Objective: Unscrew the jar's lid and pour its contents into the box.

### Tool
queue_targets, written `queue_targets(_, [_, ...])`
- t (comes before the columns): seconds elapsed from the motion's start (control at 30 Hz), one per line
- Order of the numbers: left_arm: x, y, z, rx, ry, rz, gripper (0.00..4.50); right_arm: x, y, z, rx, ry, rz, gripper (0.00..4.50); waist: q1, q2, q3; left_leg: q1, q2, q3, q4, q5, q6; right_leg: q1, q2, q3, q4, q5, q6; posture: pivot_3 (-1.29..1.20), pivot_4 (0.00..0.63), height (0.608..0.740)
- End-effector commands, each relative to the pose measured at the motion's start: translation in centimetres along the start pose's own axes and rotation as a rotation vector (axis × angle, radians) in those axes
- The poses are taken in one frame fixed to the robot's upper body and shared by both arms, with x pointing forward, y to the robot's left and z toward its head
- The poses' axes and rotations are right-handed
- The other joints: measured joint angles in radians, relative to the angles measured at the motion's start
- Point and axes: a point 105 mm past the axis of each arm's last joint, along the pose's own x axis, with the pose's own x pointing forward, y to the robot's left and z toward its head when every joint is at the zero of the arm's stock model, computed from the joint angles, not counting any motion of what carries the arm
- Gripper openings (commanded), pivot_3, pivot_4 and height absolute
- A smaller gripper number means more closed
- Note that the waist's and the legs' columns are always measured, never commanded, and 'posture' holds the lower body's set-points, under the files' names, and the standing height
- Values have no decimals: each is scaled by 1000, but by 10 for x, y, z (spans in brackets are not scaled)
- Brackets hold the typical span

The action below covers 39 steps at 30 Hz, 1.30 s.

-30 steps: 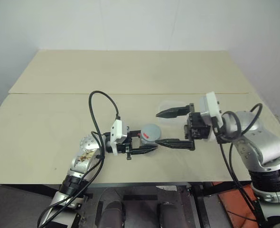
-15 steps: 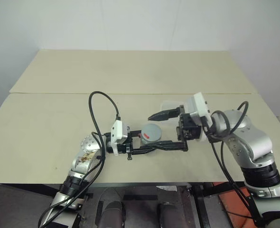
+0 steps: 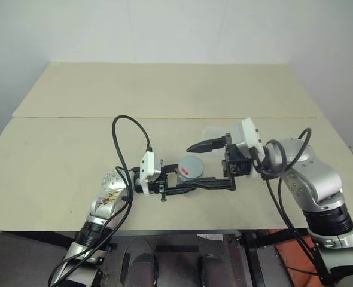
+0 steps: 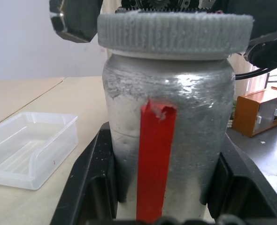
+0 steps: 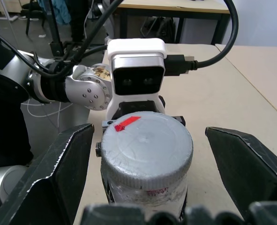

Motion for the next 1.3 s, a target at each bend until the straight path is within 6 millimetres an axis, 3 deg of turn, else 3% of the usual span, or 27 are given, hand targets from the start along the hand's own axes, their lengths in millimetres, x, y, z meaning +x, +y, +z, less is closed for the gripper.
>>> queue_targets(0.03, [2, 0, 10, 43, -23, -13, 1943, 0, -1, 6, -33, -13, -4, 4284, 0, 0, 0, 0, 0, 0, 0, 0, 0, 0, 0, 0, 0, 0, 0, 0, 150, 740])
queue_targets(0.2, [3, 0, 10, 38, -21, -18, 1943, 0, 0, 4, -40, -3, -1, 2905, 0, 0, 0, 0, 0, 0, 0, 0, 0, 0, 0, 0, 0, 0, 0, 0, 150, 740])
queue_targets(1.03, [1, -3, 3, 46, 9, -38, 1943, -5, 0, 19, 54, -96, 27, 2905, 0, 0, 0, 0, 0, 0, 0, 0, 0, 0, 0, 0, 0, 0, 0, 0, 150, 740])
queue_targets(1.2, [1, -2, 6, 53, 5, -32, 1943, -22, -16, 27, 48, -145, -94, 2905, 0, 0, 0, 0, 0, 0, 0, 0, 0, 0, 0, 0, 0, 0, 0, 0, 150, 740])
queue_targets(1.3, [0, 0, 8, 59, 4, -20, 1943, -46, -29, 25, 22, -125, -243, 2905, 6, 0, 0, 0, 0, 0, 0, 0, 0, 0, 0, 0, 0, 0, 0, 0, 150, 740])
